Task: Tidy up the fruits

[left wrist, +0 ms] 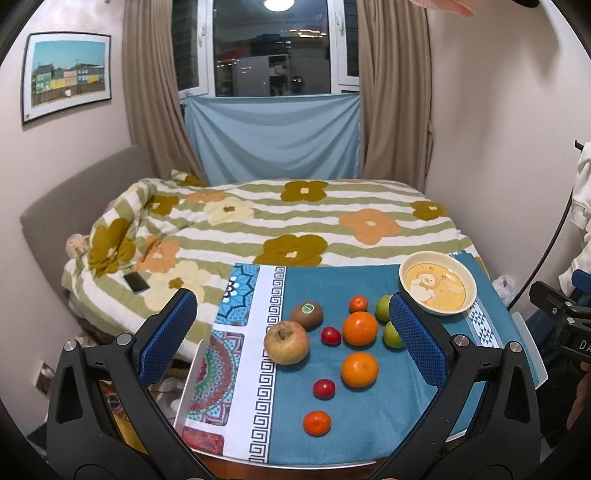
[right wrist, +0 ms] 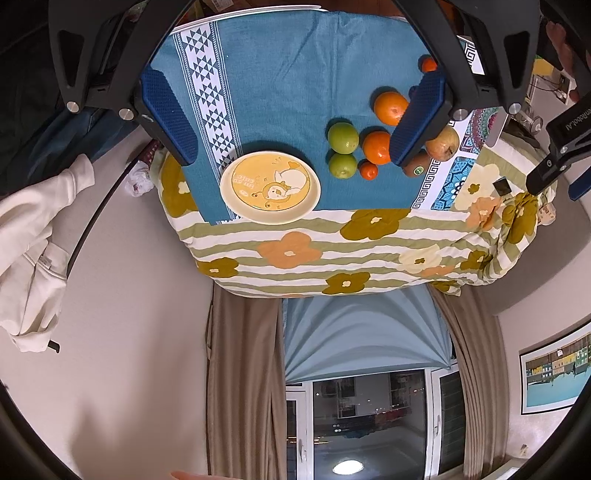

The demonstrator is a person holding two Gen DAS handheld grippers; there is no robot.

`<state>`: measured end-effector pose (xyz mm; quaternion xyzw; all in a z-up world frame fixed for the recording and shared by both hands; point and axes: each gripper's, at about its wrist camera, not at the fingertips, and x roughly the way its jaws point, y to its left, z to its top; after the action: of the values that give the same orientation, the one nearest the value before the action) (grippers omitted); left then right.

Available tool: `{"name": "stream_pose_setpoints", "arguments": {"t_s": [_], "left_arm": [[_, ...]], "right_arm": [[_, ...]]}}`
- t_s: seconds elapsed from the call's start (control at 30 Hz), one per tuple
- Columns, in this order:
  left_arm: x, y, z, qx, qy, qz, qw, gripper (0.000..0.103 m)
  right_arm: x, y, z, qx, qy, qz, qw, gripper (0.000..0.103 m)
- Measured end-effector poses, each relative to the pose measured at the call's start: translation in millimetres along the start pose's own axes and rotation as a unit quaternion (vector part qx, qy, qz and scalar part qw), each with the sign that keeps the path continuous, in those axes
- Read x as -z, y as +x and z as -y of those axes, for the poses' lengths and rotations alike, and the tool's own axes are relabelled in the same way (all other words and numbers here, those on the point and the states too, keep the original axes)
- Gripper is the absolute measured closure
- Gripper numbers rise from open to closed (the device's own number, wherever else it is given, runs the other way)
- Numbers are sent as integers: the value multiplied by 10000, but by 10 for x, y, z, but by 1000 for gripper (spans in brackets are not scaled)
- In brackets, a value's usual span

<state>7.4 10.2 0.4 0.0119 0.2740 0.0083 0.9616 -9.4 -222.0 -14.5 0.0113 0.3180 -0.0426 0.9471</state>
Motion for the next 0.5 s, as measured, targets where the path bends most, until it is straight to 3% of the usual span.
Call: {"name": "stream_pose_setpoints", "arguments": {"t_s": [0.3,0.5], "left_arm": [[-24,102,-200,-172,149,-207,9995,0],[237,338,-286,-135,-10,-776,9969,0]], "right_arm": [[-39,59,-118,26,-196,-83,9998,0],[97,357,-191,-479,-579,-435,9962,0]]}}
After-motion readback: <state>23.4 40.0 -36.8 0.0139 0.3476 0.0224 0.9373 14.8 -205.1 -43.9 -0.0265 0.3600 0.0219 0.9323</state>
